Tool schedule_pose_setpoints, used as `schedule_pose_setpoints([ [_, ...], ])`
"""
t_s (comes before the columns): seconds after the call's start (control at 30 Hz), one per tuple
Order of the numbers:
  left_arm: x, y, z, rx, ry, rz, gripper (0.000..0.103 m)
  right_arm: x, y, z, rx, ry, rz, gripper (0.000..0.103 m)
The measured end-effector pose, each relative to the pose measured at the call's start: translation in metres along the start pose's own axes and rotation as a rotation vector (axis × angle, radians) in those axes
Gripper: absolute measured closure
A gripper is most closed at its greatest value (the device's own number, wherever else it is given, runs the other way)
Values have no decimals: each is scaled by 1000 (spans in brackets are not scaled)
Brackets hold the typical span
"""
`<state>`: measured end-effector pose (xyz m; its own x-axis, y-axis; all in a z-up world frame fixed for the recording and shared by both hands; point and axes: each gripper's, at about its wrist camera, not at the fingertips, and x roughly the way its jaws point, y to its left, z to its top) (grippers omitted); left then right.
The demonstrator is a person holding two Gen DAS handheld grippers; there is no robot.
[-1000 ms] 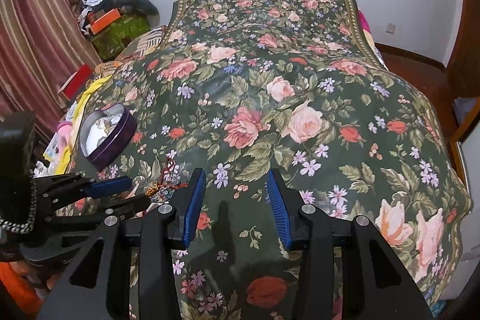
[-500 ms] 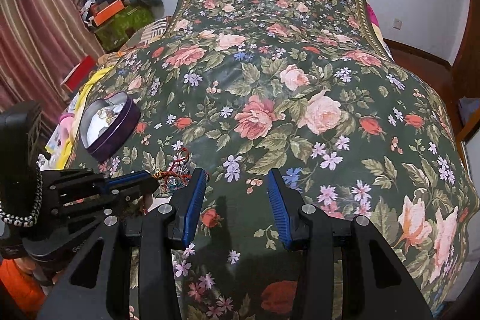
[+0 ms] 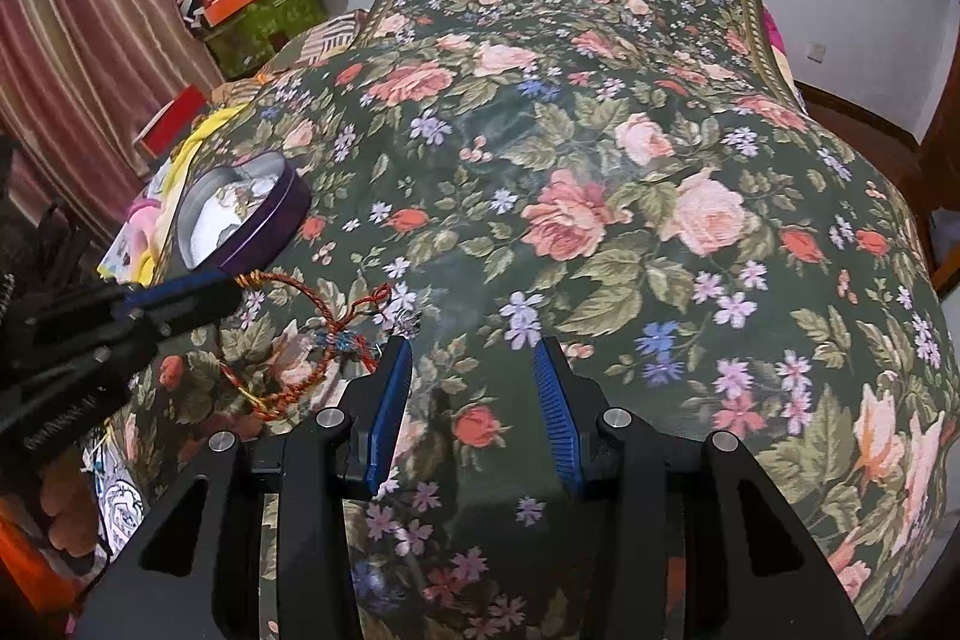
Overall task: Organize jewelry
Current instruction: 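Lower the left tool onto the red-and-gold braided bracelet and close on it, then lift the braided bracelet with the left tool and carry it toward the heart tin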
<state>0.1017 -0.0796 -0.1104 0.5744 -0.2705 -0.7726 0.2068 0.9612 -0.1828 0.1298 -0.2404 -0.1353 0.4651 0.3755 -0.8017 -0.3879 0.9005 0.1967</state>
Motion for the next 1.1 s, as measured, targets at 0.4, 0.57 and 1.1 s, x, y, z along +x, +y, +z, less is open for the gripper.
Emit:
schedule_pose_setpoints([
  [0.4, 2, 16, -12, -25, 39, 15, 99, 18, 23, -4, -56, 58, 31, 64],
  [0.57, 8, 20, -21, -22, 69, 31, 99, 20, 19, 4, -16, 35, 30, 64],
  [1.1, 22, 29, -29, -18, 110, 37, 97, 46, 26, 11, -53, 56, 15, 91],
])
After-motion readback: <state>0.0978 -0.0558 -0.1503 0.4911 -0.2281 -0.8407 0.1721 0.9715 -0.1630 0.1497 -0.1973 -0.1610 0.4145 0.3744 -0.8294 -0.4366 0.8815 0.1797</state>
